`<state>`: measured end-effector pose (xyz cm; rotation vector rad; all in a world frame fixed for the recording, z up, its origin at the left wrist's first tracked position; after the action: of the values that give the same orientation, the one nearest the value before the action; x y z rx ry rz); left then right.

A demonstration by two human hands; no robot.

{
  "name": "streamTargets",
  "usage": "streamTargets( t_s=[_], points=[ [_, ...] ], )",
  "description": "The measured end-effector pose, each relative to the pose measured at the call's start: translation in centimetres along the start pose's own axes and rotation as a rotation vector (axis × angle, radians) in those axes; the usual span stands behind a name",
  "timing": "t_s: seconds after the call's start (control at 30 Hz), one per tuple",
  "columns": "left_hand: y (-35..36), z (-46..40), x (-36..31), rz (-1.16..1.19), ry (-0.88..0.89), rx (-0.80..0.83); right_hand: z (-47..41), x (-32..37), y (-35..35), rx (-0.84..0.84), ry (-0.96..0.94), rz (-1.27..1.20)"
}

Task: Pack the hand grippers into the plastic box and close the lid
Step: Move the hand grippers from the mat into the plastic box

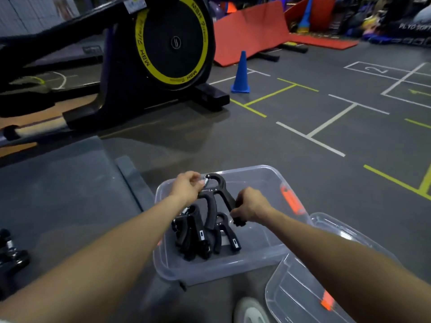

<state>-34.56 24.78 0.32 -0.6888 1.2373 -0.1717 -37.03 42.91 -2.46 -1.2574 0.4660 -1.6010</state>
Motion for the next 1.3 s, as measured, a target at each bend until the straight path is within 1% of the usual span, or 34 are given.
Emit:
streamTargets(
  t_s=[0.1, 0.27, 0.4, 0.47, 0.57, 0.8, 1.0, 1.1, 1.3],
  points=[
    [0.9, -1.9, 0.4, -0.276, 0.133, -0.014, -2.6, -2.1, 1.5, 0.022, 0.062, 0.035],
    [3.1, -4.1, 4.4, -0.467, 0.151, -0.001, -5.7, -4.8, 4.2, 0.055, 0.152, 0.104],
    [3.2, -4.5, 6.0, -0.666, 0.194, -0.053, -7.4, -6.2, 6.0, 0.060, 0.204, 0.178],
    [2.8, -4.6, 6.7, -0.722, 0.219, -0.079, -8.1, -6.8, 7.1, 0.066, 0.221, 0.195],
    [2.3, -4.7, 7.6, -0.735, 0.245, -0.092, -8.8, -7.4, 8.7, 0.092, 0.244, 0.221],
    [2.3, -4.6, 8.0, -0.710, 0.261, -0.105, -9.6, -7.7, 11.4, 0.125, 0.282, 0.168],
    [2.3, -4.8, 8.1, -0.688, 0.271, -0.109, -9.7, -7.7, 12.3, 0.134, 0.227, 0.221],
    [2.3, -4.8, 8.1, -0.675, 0.263, -0.094, -9.9, -7.5, 12.7, 0.186, 0.190, 0.261],
    [2.2, -4.4, 8.0, -0.648, 0.253, -0.056, -9.1, -5.8, 12.8, 0.234, 0.133, 0.220]
  ],
)
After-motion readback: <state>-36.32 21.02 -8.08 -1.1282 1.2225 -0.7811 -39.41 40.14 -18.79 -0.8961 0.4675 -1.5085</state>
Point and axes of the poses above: each hand's wrist, its own z-axis away from the middle knuckle, its own y-axis out of the palm, x = y × z, the point moved 9 cm from there along -z, towards the middle knuckle, and after that the axes turned 1 degree about z, right-handed, at the moved point
